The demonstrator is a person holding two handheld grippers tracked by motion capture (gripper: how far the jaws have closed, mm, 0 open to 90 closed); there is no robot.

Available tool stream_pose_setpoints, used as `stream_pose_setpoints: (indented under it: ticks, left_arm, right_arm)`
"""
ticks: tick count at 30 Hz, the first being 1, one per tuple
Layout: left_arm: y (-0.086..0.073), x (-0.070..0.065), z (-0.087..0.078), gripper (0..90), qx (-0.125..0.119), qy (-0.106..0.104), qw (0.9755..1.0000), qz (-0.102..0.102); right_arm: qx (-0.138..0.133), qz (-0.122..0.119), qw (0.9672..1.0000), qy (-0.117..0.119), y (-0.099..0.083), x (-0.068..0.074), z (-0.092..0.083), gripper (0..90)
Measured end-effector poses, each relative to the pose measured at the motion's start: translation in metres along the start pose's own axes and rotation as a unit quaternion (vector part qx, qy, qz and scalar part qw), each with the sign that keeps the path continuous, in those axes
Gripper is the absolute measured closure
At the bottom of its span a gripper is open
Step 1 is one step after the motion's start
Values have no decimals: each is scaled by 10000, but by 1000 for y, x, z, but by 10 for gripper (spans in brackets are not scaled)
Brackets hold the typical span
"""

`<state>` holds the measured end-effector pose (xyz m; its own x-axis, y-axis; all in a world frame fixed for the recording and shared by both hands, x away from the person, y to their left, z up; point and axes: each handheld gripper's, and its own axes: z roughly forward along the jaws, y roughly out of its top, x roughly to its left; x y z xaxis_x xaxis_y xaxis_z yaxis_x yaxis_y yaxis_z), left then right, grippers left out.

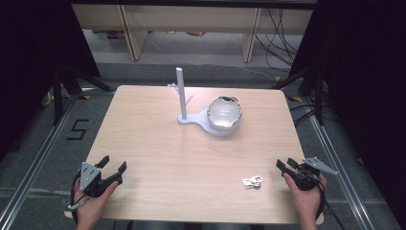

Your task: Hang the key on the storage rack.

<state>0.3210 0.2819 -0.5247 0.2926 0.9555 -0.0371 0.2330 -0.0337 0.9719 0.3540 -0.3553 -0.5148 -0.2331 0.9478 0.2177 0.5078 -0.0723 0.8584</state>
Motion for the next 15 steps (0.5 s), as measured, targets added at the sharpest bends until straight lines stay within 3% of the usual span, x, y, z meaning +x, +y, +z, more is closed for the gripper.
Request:
stream_pose_setpoints:
  ticks: [3, 4, 5, 7, 8, 9, 10, 11, 13, 15]
  left_arm:
    - [0, -1, 1, 291, 54, 71, 10000, 11]
    - [1, -1, 2, 293, 89, 74, 9999, 11]
    - [1, -1, 3, 294, 79, 54, 9999, 38]
    - [1, -3, 5, 298, 113, 72, 9999, 85]
    - [1, -4, 4, 301, 135, 61, 9998, 153]
    - [1, -5, 4, 301, 109, 44, 9997, 201]
    - [1, -6, 4, 301, 80, 36, 9997, 221]
    - [1, -6, 3, 301, 46, 34, 9997, 230]
    - [1, -5, 2, 300, 25, 15, 9998, 212]
    - [0, -4, 3, 300, 26, -14, 9999, 140]
  right_arm:
    - [95, 368, 9992, 75, 0, 0, 0, 453]
    - [107, 158, 9998, 105, 1, -4, 1, 453]
    - [238, 329, 9991, 150, 1, -2, 1, 450]
    - [264, 241, 9993, 61, 2, -2, 3, 464]
    - [305, 348, 9989, 104, 2, 1, 2, 470]
    - [347, 177, 9992, 66, 4, 0, 2, 481]
    - [399, 159, 9990, 92, 8, 1, -1, 495]
    - [467, 311, 9984, 91, 10, 5, -4, 506]
    - [709, 413, 9965, 170, 18, 8, -7, 529]
    - [1167, 306, 9926, 159, 26, 13, -10, 526]
